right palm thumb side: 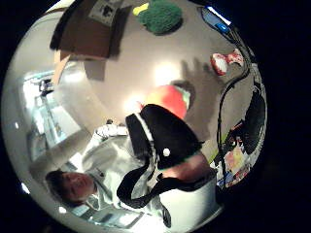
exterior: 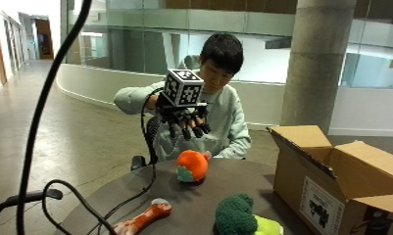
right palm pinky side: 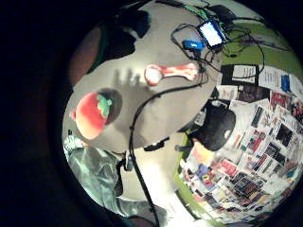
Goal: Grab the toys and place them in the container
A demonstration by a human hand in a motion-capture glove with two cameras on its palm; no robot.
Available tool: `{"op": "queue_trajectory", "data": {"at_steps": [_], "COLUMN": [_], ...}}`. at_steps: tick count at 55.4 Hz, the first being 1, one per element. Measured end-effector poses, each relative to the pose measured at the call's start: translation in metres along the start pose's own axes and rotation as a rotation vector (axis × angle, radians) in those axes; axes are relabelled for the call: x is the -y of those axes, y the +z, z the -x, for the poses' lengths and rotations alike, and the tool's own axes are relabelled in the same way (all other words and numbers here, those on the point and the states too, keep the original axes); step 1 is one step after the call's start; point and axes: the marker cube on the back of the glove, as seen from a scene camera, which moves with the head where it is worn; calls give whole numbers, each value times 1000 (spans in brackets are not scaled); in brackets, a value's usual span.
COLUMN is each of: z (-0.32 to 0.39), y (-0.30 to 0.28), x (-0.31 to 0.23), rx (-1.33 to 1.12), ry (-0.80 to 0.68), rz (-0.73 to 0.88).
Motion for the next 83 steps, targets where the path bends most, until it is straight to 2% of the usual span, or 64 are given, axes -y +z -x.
{"op": "queue_trajectory", "data": {"at_steps": [12, 20, 29, 34, 48, 54, 61, 76, 83], "z": [39, 73, 83, 84, 93, 100, 126, 127, 187], "y": [35, 106, 167, 180, 176, 159, 121, -85, -157], "x": [-23, -36, -13, -6, 10, 16, -2, 28, 14], "rx": [73, 118, 113, 106, 134, 143, 100, 41, 155], "ry": [-140, -188, -203, -199, -199, -207, -247, -339, -305], "rz": [-137, -25, 33, 26, -152, -82, -11, -235, -373]}}
